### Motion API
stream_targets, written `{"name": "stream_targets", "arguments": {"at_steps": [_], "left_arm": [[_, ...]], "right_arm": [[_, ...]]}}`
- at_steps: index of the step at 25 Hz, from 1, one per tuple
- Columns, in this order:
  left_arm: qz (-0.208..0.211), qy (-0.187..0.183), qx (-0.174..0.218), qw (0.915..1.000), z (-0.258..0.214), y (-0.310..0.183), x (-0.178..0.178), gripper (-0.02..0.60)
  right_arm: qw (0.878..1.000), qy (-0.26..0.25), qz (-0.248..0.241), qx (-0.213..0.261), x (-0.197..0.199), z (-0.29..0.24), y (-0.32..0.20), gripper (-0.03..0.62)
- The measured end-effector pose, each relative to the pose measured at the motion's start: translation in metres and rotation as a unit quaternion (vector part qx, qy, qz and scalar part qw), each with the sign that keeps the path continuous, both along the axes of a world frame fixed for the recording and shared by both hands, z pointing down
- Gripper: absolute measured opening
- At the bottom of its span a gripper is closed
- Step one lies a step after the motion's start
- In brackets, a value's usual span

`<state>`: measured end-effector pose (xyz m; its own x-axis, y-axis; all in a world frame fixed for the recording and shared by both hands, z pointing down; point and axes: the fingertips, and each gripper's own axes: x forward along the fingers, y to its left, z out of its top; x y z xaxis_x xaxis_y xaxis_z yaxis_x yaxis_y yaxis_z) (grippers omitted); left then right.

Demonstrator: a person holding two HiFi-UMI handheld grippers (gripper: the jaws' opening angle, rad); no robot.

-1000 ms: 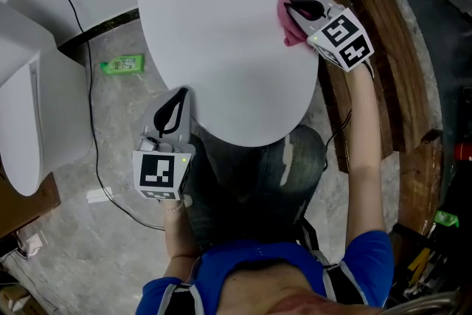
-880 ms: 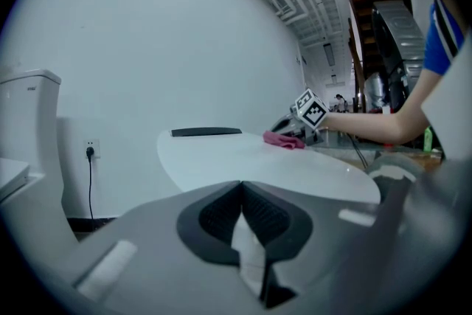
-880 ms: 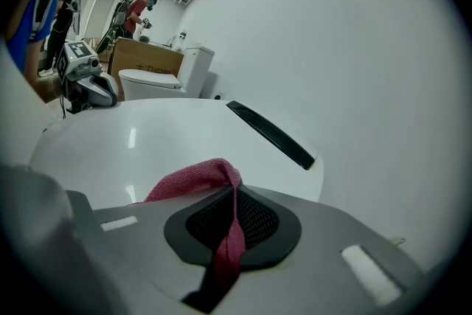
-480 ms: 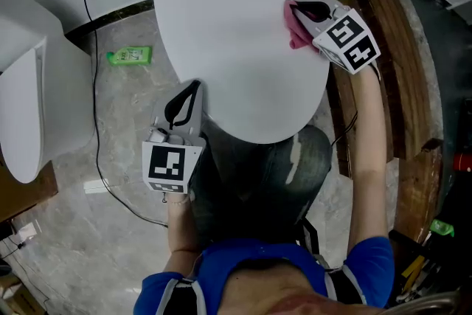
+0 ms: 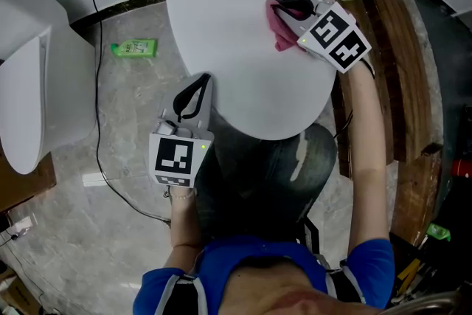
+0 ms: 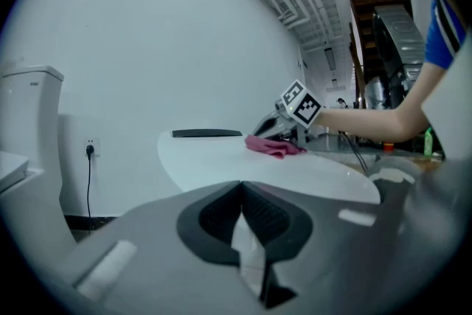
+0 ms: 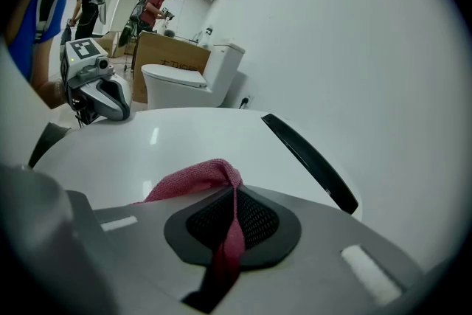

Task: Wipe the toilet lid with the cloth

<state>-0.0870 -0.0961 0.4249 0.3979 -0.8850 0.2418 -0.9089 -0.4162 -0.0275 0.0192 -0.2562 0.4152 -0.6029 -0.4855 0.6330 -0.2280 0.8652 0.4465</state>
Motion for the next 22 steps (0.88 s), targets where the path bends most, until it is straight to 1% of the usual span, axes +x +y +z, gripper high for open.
{"name": "stream_targets", "arguments": {"at_steps": [22], "left_arm": [[0.004, 0.005, 0.003, 1.0, 0.0, 0.0, 0.0, 0.003]], "right_arm": [[0.999, 0.016, -0.044, 0.003, -0.048, 0.0, 0.016, 0.008]]}}
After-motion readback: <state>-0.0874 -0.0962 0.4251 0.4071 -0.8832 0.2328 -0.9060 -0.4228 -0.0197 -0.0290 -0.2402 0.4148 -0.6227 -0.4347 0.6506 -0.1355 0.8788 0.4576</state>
